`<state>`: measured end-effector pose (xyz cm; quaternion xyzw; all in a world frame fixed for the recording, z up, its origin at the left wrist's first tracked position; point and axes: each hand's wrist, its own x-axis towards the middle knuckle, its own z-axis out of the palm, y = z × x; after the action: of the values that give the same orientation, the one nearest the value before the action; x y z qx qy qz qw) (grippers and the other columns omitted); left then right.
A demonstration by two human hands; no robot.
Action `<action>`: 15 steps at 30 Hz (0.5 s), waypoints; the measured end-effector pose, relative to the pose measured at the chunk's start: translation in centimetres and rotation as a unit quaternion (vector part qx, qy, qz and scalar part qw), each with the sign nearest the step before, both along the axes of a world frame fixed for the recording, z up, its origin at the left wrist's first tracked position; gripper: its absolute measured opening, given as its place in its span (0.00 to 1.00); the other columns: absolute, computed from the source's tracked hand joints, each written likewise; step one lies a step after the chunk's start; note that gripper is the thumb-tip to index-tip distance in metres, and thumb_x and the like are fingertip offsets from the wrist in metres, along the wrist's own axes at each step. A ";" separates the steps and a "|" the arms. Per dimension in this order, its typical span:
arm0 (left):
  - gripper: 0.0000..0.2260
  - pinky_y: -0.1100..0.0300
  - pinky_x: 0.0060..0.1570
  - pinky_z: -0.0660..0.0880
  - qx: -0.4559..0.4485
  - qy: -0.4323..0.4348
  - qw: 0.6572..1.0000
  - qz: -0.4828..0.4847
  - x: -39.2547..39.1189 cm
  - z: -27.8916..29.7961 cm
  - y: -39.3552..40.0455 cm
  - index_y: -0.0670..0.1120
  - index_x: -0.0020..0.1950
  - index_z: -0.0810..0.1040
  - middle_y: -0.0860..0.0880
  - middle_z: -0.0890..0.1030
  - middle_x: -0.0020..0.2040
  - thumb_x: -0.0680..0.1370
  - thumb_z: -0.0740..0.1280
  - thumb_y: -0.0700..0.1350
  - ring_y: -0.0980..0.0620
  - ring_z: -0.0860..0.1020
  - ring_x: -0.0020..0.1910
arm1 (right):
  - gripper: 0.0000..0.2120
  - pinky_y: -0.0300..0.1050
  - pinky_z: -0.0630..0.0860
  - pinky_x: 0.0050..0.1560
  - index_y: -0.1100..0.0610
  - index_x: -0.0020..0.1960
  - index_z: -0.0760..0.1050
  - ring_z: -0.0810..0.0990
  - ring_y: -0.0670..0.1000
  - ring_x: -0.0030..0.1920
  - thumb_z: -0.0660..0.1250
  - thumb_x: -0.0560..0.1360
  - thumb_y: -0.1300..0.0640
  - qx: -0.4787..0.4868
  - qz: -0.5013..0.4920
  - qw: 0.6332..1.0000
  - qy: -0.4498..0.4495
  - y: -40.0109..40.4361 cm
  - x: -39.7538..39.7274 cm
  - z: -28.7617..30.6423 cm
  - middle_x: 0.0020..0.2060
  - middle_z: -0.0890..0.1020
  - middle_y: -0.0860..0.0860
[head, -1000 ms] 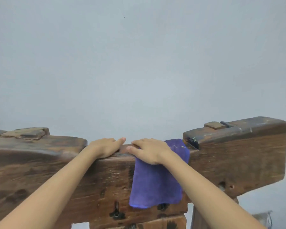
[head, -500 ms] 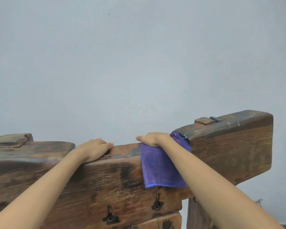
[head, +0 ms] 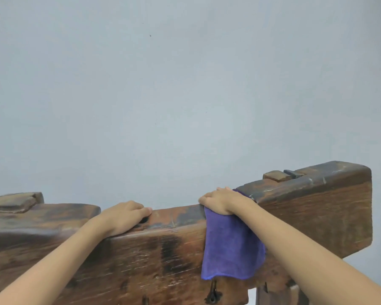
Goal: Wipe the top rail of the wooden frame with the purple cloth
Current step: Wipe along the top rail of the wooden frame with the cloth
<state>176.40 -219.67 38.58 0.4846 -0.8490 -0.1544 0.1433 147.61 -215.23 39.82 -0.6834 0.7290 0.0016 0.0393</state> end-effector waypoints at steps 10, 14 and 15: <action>0.20 0.57 0.43 0.68 -0.025 -0.011 1.000 -0.006 0.0 -0.7 -0.9 0.52 0.36 0.73 0.56 0.78 0.38 0.82 0.55 0.60 0.55 0.76 0.42 | 0.32 0.50 0.59 0.75 0.55 0.54 0.78 0.75 0.54 0.63 0.41 0.79 0.39 -0.232 -0.021 0.970 0.062 5.0 -0.9 -3.6 0.58 0.82 0.53; 0.21 0.52 0.51 0.71 -0.004 -0.001 1.000 -0.009 -0.3 -0.4 -1.1 0.51 0.35 0.73 0.55 0.77 0.36 0.82 0.55 0.59 0.53 0.76 0.40 | 0.31 0.53 0.60 0.70 0.54 0.60 0.79 0.73 0.59 0.67 0.45 0.78 0.37 -0.042 -0.045 0.998 -0.017 1.3 0.3 0.0 0.69 0.78 0.58; 0.21 0.51 0.53 0.71 0.007 0.002 1.000 -0.008 -0.3 -0.2 -1.0 0.50 0.34 0.72 0.54 0.77 0.35 0.82 0.55 0.59 0.52 0.75 0.39 | 0.31 0.55 0.56 0.73 0.54 0.67 0.77 0.71 0.57 0.71 0.46 0.79 0.38 -0.007 -0.054 0.998 -0.020 0.3 0.7 0.5 0.72 0.75 0.57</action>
<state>176.06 -220.62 38.38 0.4784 -0.8516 -0.1626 0.1397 148.29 -214.89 40.33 -0.6434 0.7637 -0.0190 0.0491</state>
